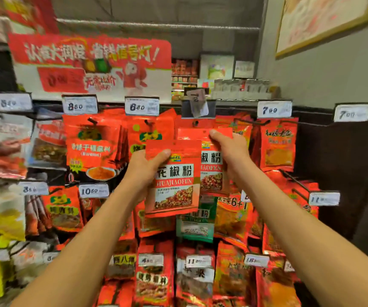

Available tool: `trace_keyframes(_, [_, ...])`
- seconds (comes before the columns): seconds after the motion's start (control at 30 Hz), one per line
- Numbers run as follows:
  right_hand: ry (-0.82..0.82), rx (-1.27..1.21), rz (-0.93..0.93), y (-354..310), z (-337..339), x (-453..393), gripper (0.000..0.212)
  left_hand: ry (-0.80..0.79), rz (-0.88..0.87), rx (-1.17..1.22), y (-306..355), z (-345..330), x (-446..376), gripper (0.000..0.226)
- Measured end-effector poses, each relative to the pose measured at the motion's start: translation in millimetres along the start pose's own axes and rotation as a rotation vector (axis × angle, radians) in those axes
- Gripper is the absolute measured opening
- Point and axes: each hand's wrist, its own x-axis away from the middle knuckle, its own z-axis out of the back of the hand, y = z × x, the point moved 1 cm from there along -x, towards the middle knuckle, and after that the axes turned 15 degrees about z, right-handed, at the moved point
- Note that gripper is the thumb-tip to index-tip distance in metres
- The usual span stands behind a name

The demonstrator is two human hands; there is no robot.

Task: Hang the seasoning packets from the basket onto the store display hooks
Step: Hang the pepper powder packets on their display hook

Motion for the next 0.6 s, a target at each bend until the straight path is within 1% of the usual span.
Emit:
trace_keyframes(0.07, [-0.035,0.045,-0.006,-3.5,-4.8,-17.6,0.015,0.015,-0.007,-0.017,10.5,-7.7,-7.4,0.003])
trace_keyframes(0.17, [-0.071,0.097,-0.017,-4.6,-12.5,-32.8,0.014,0.037,-0.019,-0.062,18.5,-14.5,-14.8,0.006])
trace_keyframes(0.37, [-0.038,0.161,0.005,0.3,-21.3,-44.1,0.009,0.055,-0.022,-0.094,22.9,-15.5,-24.8,0.008])
trace_keyframes(0.5, [0.002,0.179,-0.045,10.5,-26.2,-51.5,0.022,0.066,-0.007,-0.075,21.6,-11.7,-33.8,0.012])
trace_keyframes(0.6, [0.051,0.205,-0.052,20.4,-29.9,-60.1,0.025,0.072,-0.023,-0.04,21.4,-10.7,-39.0,0.012])
